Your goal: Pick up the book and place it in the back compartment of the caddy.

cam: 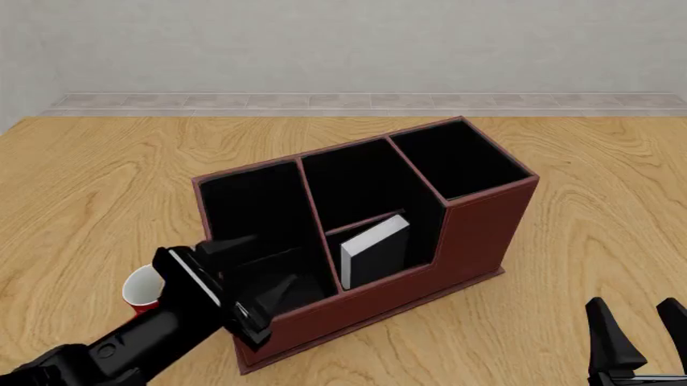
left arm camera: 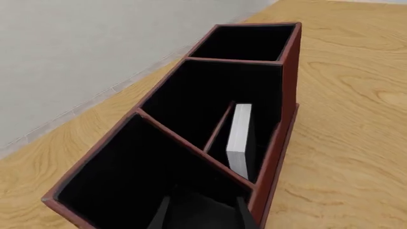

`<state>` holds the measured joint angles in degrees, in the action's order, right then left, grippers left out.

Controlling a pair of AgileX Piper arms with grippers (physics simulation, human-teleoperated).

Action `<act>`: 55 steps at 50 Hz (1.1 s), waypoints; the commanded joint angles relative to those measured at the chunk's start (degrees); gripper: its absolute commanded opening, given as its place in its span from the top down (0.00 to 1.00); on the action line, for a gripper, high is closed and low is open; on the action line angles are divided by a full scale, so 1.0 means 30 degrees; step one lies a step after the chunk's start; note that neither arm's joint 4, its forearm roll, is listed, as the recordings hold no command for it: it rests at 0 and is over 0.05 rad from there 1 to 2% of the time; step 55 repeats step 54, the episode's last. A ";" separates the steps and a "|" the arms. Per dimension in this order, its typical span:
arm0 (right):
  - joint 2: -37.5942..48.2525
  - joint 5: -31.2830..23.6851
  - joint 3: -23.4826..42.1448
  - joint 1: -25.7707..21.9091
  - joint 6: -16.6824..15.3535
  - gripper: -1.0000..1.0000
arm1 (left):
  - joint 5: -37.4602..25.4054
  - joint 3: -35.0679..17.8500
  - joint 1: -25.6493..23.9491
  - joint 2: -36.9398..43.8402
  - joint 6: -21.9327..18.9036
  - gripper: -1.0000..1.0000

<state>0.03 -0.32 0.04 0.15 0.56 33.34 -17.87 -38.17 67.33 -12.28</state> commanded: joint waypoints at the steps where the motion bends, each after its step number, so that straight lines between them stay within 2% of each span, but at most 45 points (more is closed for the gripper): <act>1: 0.0000 -0.0006 0.0000 0.0003 -0.0017 0.00 | -0.0758 0.0835 0.0487 -0.1825 -0.0118 0.00; 26: -0.0001 -0.0039 -0.0008 -0.0004 -0.0056 0.00 | -0.3762 0.1461 0.1238 -0.5751 -0.0334 0.00; 28: -0.0001 -0.0043 -0.0009 -0.0007 -0.0064 0.00 | -0.3752 0.1671 0.1305 -0.5813 -0.1174 0.00; 30: -0.0002 -0.0059 -0.0010 -0.0020 -0.0074 0.00 | -0.4099 0.1731 0.1329 -0.6288 -0.0671 0.00; 32: -0.0002 -0.0069 -0.0010 -0.0023 -0.0087 0.00 | -0.4101 0.1918 0.1396 -0.6528 -0.0788 0.00; 39: -0.0002 -0.0083 -0.0011 -0.0030 -0.0108 0.00 | -0.6007 0.1759 0.2414 -0.8922 -0.0345 0.00; 41: -0.0002 -0.0084 -0.0011 -0.0032 -0.0101 0.00 | -0.6376 0.1974 0.2904 -0.9871 -0.0814 0.00; 46: -0.0002 -0.0072 -0.0011 -0.0045 -0.0139 0.00 | -0.6913 0.2418 0.2946 -1.0823 -0.1109 0.00; 50: -0.0002 -0.0066 -0.0010 -0.0059 -0.0165 0.00 | -0.8315 0.2378 0.3472 -1.2345 -0.0940 0.00; 55: -0.0002 -0.0062 -0.0010 -0.0050 -0.0169 0.00 | -0.8665 0.2464 0.3698 -1.2776 -0.0927 0.00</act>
